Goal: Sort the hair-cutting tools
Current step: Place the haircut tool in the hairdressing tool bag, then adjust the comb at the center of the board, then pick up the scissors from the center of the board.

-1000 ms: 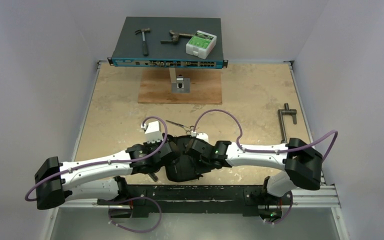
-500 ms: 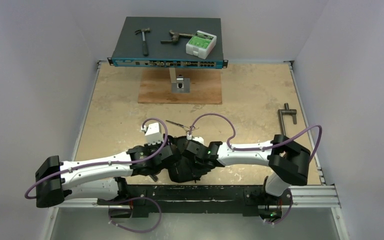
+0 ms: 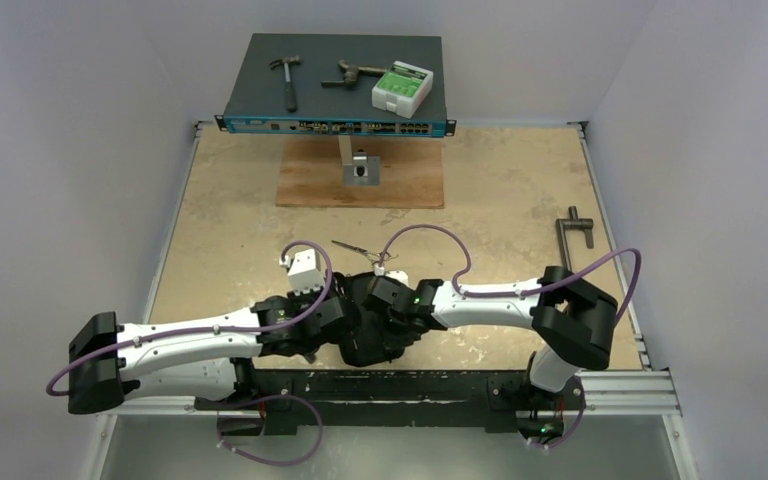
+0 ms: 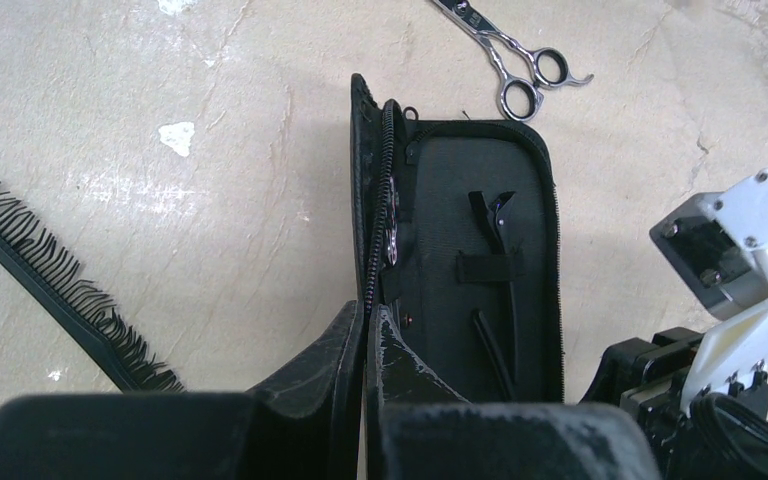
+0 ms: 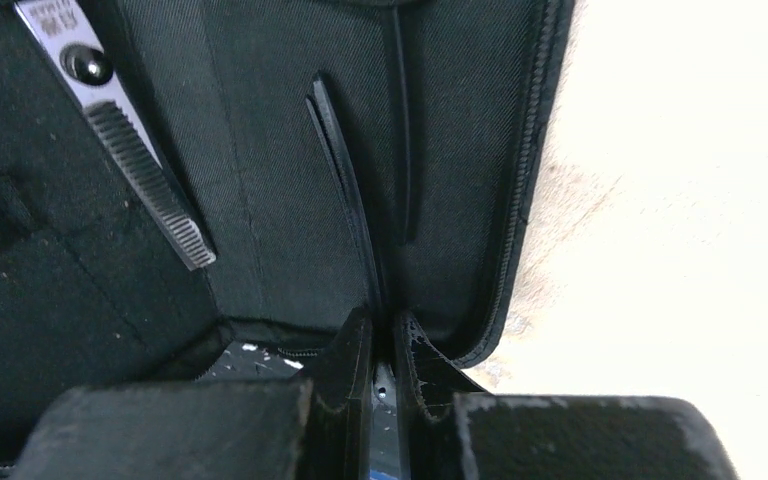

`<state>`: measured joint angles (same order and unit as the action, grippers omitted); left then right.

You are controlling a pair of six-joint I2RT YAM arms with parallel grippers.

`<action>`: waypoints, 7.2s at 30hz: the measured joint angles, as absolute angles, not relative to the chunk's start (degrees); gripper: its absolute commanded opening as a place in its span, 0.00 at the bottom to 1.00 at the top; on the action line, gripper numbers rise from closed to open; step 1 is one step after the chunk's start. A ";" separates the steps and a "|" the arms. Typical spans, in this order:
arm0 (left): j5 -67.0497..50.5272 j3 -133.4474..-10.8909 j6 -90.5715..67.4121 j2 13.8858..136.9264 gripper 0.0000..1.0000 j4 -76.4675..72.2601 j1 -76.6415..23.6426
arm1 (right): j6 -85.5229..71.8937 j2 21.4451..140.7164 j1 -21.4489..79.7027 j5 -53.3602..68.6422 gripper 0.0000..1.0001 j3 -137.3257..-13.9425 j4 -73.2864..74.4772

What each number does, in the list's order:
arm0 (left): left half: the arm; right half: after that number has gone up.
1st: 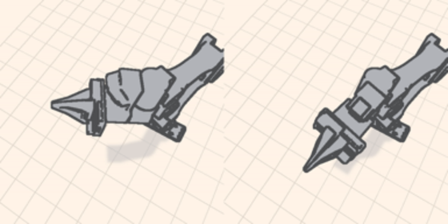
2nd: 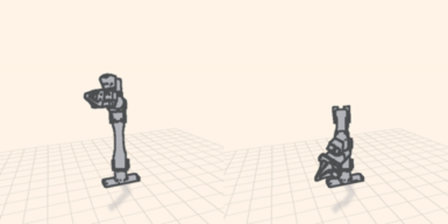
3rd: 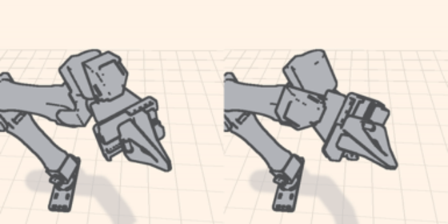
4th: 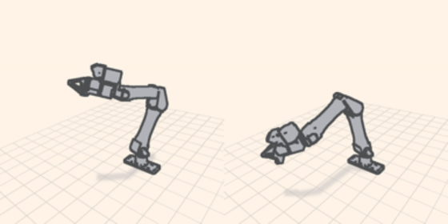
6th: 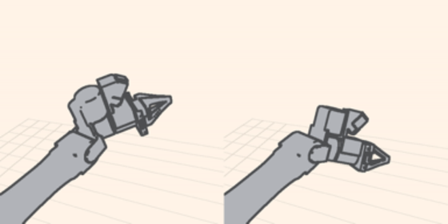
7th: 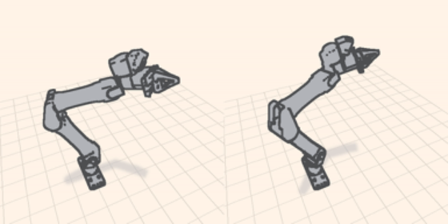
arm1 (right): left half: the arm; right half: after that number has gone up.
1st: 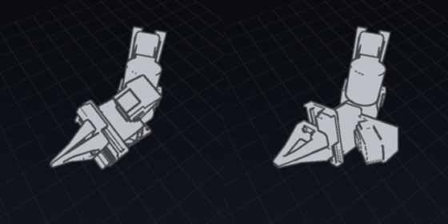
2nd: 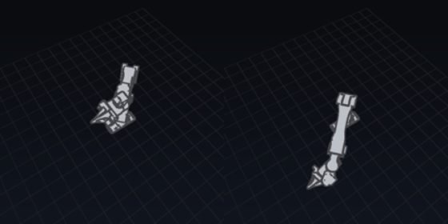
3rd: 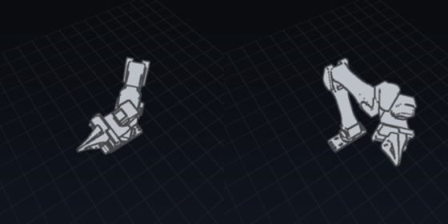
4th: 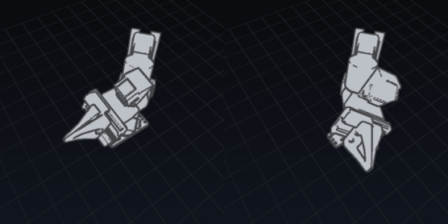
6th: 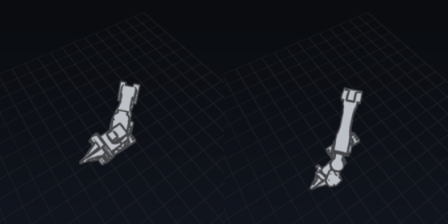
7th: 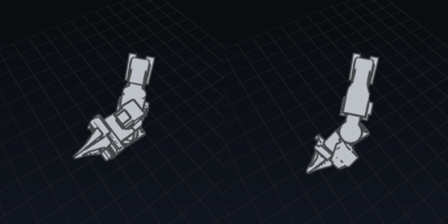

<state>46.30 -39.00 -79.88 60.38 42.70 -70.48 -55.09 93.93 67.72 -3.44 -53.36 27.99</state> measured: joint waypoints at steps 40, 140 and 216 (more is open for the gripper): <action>48.47 -38.11 -80.97 59.96 0.00 40.69 -74.30 | -59.40 98.80 63.83 -3.84 0.00 -58.57 27.35; 46.48 -28.10 -75.85 60.45 0.00 36.91 -74.04 | -38.68 79.61 49.06 0.38 0.54 -35.29 -1.63; 24.40 -75.29 -92.79 110.15 0.42 41.52 -38.26 | -46.22 46.28 47.68 -6.35 0.56 -23.03 10.57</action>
